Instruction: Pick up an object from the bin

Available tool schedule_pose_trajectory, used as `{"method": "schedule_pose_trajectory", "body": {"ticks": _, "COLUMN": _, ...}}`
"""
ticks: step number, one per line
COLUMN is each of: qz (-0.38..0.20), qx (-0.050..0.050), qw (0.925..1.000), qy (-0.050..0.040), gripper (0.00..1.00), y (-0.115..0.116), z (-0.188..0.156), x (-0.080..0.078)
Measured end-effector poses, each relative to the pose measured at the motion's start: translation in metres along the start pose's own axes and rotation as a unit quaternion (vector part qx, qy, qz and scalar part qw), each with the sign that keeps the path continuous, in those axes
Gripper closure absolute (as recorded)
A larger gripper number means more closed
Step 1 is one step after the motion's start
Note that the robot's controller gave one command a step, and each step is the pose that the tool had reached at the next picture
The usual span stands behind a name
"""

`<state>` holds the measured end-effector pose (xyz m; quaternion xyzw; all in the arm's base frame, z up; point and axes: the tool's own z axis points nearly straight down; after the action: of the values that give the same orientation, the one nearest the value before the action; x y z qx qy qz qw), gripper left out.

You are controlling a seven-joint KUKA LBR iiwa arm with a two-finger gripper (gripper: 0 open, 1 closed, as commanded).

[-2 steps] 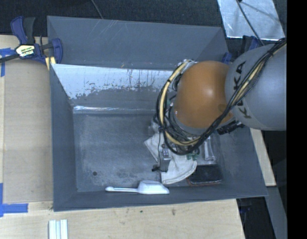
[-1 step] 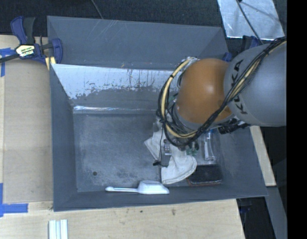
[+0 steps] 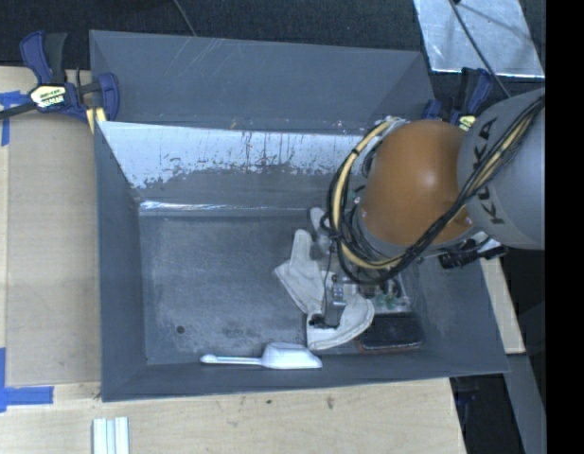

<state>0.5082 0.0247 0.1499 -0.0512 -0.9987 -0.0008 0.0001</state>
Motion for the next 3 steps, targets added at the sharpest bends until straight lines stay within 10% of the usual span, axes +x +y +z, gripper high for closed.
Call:
{"method": "schedule_pose_trajectory", "body": {"ticks": 1, "qz": 0.004, "qx": 0.001, "qw": 1.0, "qy": -0.0055, "gripper": 0.0, "y": -0.024, "z": 0.059, "x": -0.04}}
{"method": "schedule_pose_trajectory", "body": {"ticks": 2, "qz": -0.009, "qx": -0.001, "qw": 1.0, "qy": -0.002, "gripper": 1.0, "y": -0.043, "z": 0.077, "x": -0.019}}
{"method": "schedule_pose_trajectory", "body": {"ticks": 3, "qz": -0.009, "qx": -0.001, "qw": 1.0, "qy": -0.002, "gripper": 1.0, "y": -0.043, "z": 0.077, "x": -0.019}}
